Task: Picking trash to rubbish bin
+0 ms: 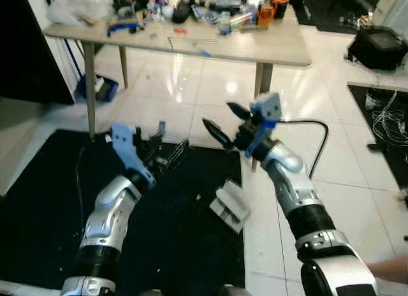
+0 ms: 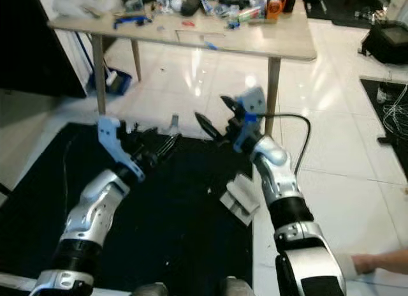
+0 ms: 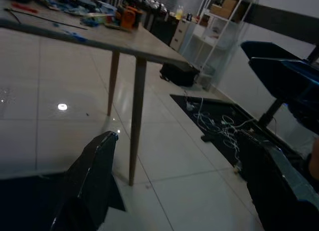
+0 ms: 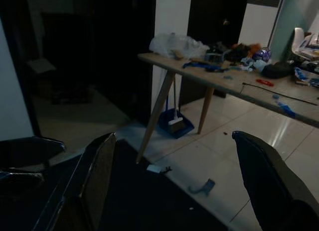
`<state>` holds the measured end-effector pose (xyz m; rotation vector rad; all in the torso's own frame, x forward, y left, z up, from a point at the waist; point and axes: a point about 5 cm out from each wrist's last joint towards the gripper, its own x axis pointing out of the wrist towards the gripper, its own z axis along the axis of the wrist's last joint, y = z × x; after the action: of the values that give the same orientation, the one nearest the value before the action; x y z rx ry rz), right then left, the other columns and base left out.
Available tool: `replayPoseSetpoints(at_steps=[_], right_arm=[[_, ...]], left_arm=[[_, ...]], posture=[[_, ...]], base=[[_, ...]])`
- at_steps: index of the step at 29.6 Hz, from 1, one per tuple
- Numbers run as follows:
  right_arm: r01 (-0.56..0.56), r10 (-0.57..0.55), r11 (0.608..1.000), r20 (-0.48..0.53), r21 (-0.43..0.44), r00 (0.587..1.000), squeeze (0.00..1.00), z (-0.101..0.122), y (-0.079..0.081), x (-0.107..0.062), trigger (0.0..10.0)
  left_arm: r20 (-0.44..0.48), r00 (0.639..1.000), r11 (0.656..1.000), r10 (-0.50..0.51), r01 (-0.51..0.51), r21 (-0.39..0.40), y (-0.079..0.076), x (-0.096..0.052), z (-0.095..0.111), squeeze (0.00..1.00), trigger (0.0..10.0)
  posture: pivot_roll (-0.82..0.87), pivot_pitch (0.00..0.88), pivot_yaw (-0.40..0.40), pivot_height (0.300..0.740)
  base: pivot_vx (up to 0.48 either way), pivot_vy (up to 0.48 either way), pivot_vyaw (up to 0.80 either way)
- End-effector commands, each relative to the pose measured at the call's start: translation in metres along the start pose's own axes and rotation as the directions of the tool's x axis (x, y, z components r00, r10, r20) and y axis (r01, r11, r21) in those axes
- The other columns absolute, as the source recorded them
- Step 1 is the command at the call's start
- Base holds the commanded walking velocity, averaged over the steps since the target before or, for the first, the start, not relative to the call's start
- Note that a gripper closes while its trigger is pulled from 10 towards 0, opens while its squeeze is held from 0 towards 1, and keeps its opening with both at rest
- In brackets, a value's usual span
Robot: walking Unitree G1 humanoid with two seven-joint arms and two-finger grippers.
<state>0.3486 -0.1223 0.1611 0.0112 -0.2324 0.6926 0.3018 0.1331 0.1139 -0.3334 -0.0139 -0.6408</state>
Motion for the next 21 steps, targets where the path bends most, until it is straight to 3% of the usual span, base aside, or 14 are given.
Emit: replayPoseSetpoints(at_steps=[1, 21], right_arm=[[-0.007, 0.007, 1.000, -0.002, 0.018, 1.000, 0.00, -0.0018, 0.0037, 0.0018, 10.0], [-0.007, 0.007, 1.000, 0.001, 0.015, 1.000, 0.00, -0.0009, 0.0038, 0.0020, 10.0]], left_arm=[[-0.013, 1.000, 1.000, 0.012, -0.012, 0.013, 0.0028, -0.0024, -0.0018, 0.00, 10.0], [-0.012, 1.000, 1.000, 0.003, -0.003, 0.021, 0.0020, -0.0019, -0.0014, 0.00, 10.0]], posture=[[0.04, 0.000, -0.035, 0.740], [0.04, 0.000, -0.034, 0.740]], base=[[0.304, 0.000, 0.00], [0.448, 0.000, 0.00]])
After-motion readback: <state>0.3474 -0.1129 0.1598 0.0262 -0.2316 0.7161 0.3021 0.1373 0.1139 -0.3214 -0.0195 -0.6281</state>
